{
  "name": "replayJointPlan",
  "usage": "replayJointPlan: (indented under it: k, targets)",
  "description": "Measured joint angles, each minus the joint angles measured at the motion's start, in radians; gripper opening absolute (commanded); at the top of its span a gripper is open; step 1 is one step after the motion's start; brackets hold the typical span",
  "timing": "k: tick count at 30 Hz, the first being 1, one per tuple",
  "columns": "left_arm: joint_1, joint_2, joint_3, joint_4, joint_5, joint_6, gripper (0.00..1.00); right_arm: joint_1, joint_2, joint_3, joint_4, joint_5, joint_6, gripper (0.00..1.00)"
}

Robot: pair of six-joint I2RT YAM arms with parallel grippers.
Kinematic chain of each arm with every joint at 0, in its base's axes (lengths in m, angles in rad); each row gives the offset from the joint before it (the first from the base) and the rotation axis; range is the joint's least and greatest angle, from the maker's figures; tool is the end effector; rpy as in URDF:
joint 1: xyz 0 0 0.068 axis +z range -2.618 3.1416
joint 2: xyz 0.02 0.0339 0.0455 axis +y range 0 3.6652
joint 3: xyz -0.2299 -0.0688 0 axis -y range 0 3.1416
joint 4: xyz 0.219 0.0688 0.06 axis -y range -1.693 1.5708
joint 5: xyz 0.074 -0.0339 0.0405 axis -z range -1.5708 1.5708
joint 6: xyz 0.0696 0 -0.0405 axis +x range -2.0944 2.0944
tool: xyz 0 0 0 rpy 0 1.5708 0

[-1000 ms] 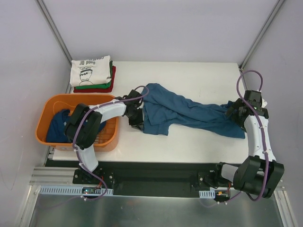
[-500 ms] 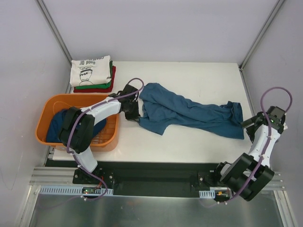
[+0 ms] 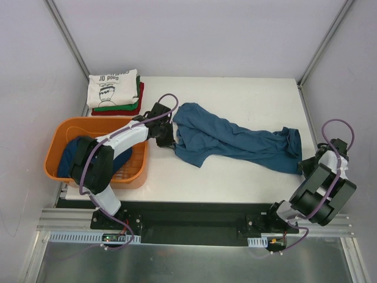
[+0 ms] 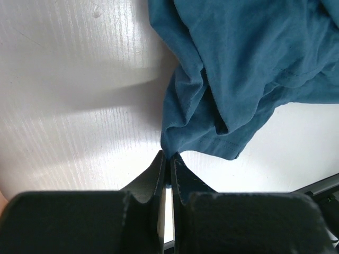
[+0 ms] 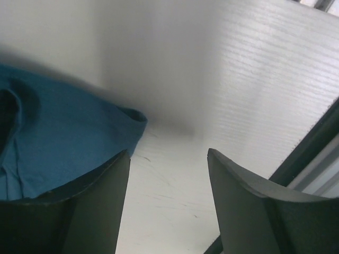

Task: Fold and stack the t-shirts
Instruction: Flatten the tshirt out

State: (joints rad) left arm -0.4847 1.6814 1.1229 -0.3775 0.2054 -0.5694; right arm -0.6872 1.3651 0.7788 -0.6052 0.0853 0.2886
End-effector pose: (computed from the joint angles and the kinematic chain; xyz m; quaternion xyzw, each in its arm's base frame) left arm 0.3006 -0.1743 0.1624 -0.0080 0.9456 -0.2403 0.2193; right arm 0.1831 -0.1579 0.1342 0.4670 0.8629 -0.0783 0.1763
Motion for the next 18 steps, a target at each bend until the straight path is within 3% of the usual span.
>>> replayJointPlan:
  k: [5, 14, 18]
  targets:
    - [0.0, -0.007, 0.0, 0.005, 0.004, 0.0, 0.0, 0.036, 0.076, 0.001, 0.066, 0.011, 0.019, 0.58]
    - [0.0, -0.008, 0.0, 0.006, 0.003, -0.001, 0.0, 0.098, 0.157, 0.048, 0.05, 0.066, 0.037, 0.4]
    - [0.0, -0.008, 0.0, 0.006, 0.003, -0.001, 0.0, 0.103, 0.182, 0.07, 0.045, 0.064, 0.037, 0.17]
